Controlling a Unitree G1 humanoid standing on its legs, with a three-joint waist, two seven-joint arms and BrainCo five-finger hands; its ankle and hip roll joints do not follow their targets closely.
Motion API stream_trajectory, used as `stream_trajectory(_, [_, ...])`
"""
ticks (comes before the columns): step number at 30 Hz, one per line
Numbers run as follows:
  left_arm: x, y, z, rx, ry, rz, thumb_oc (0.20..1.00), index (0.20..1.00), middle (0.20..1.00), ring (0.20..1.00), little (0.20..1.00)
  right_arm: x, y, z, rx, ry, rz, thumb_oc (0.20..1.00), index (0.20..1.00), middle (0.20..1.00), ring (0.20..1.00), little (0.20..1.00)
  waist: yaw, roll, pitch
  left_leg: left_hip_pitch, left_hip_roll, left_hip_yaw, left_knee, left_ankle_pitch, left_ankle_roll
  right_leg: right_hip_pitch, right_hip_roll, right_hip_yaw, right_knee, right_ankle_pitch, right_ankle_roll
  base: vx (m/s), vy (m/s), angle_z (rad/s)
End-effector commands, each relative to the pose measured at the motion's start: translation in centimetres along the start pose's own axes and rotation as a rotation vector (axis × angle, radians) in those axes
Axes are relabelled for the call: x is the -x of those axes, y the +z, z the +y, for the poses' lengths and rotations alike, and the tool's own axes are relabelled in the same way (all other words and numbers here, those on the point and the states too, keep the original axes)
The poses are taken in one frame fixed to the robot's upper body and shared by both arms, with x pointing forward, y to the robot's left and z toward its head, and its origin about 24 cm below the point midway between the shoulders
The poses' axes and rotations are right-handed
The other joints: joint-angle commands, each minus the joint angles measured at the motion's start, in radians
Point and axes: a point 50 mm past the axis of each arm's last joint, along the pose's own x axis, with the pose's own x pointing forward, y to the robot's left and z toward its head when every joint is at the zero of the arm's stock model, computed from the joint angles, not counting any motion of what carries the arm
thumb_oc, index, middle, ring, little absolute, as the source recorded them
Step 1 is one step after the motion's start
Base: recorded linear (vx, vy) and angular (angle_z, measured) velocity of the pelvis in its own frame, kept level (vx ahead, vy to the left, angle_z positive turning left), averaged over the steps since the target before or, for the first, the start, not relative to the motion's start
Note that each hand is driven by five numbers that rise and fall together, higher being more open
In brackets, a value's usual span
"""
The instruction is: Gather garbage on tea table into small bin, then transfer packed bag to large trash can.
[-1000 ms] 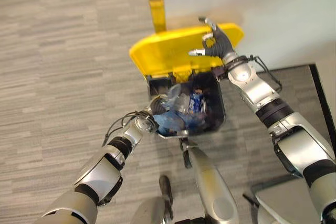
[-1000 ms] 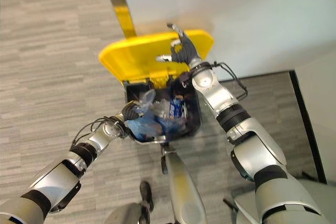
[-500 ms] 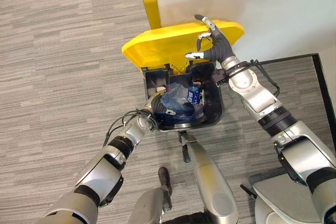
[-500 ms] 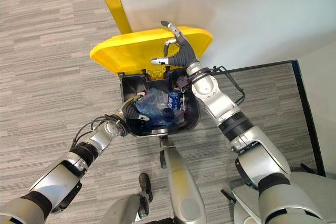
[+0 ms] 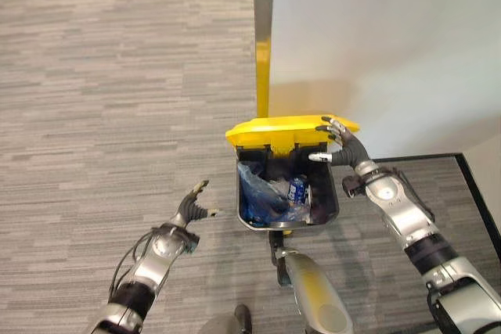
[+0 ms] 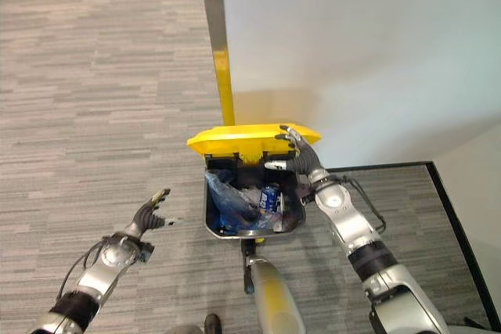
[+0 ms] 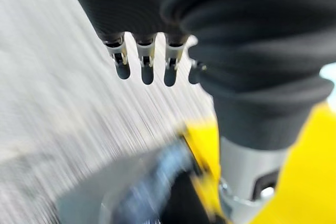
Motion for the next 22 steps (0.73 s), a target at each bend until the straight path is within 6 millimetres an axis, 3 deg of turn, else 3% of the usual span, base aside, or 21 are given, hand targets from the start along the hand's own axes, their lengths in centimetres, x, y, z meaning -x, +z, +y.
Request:
stream_trajectory(1, [0.2,0.9,2.1,0.021,0.032,-0.055,1.0,1.0,1.0,1.0,1.0,-0.1,0.8,0.1,0.037,0.024,-0.05,1.0,1.0,1.0,1.0,1.0,0.023,-0.035,-0.019,-0.029,-0.048,-0.018,0.084,-0.103,0.014,-0.066,-0.187,-0.115,-0.204,0.15,0.177,-0.15,0.084,-0.22])
stream_trajectory(3, [1.1,-0.4,2.6,0.066,0.061,-0.019,1.0,1.0,1.0,1.0,1.0,1.1,-0.9,-0.3,0.042,0.018,0.008,1.0,1.0,1.0,1.0,1.0,0.024,-0.023,-0.01,-0.041,-0.048,-0.014,0.068,-0.066,0.025,-0.07,-0.185,-0.116,-0.132,0.136,0.183,-0.18,0.082,-0.19])
stream_trajectory(5, [1.6,-1.4,2.8,0.068,0.068,0.015,1.0,1.0,1.0,1.0,1.0,2.3,-2.7,-0.5,0.033,0.003,0.073,1.0,1.0,1.0,1.0,1.0,0.031,-0.013,-0.01,-0.077,-0.051,-0.011,0.057,-0.028,0.035,-0.054,-0.189,-0.117,-0.029,0.088,0.16,-0.25,0.067,-0.33])
stream_trajectory(8, [2.2,-2.5,3.2,0.069,0.076,0.058,1.0,1.0,1.0,1.0,1.0,4.1,-5.3,-0.8,0.059,-0.006,0.174,1.0,1.0,1.0,1.0,1.0,0.049,0.017,-0.034,-0.12,-0.03,-0.013,-0.003,0.034,0.044,-0.032,-0.156,-0.049,0.167,-0.021,0.123,-0.19,0.026,-0.17])
stream_trajectory(10, [2.5,-3.0,3.6,0.058,0.086,0.079,1.0,1.0,1.0,1.0,1.0,5.2,-6.8,-1.1,0.063,-0.024,0.233,1.0,1.0,1.0,1.0,1.0,0.062,0.027,-0.053,-0.139,-0.014,-0.013,-0.035,0.059,0.039,0.007,-0.138,-0.012,0.234,-0.079,0.112,-0.08,-0.048,0.01])
stream_trajectory(13, [2.7,-3.2,3.7,0.066,0.085,0.087,1.0,1.0,1.0,1.0,1.0,6.5,-8.4,-1.4,0.055,-0.047,0.307,1.0,1.0,1.0,1.0,1.0,0.077,0.002,-0.078,-0.18,-0.014,-0.019,-0.048,0.09,0.019,0.114,-0.099,0.007,0.078,-0.12,0.101,0.0,-0.145,-0.04])
stream_trajectory(16, [3.1,-4.0,3.3,0.068,0.068,0.114,1.0,1.0,1.0,1.0,1.0,7.4,-9.1,-1.6,0.061,-0.051,0.343,1.0,1.0,1.0,1.0,1.0,0.072,-0.002,-0.104,-0.191,0.0,0.001,-0.054,0.095,0.01,0.144,-0.068,0.024,-0.011,-0.113,0.097,0.05,-0.096,-0.24])
stream_trajectory(22, [3.6,-4.9,2.9,0.084,0.057,0.15,1.0,1.0,1.0,1.0,1.0,8.8,-10.1,-2.8,0.086,-0.077,0.395,1.0,1.0,1.0,1.0,1.0,0.06,0.0,-0.141,-0.169,0.02,0.005,-0.08,0.107,-0.01,0.223,-0.057,0.017,-0.127,-0.095,0.085,0.07,-0.091,-0.12])
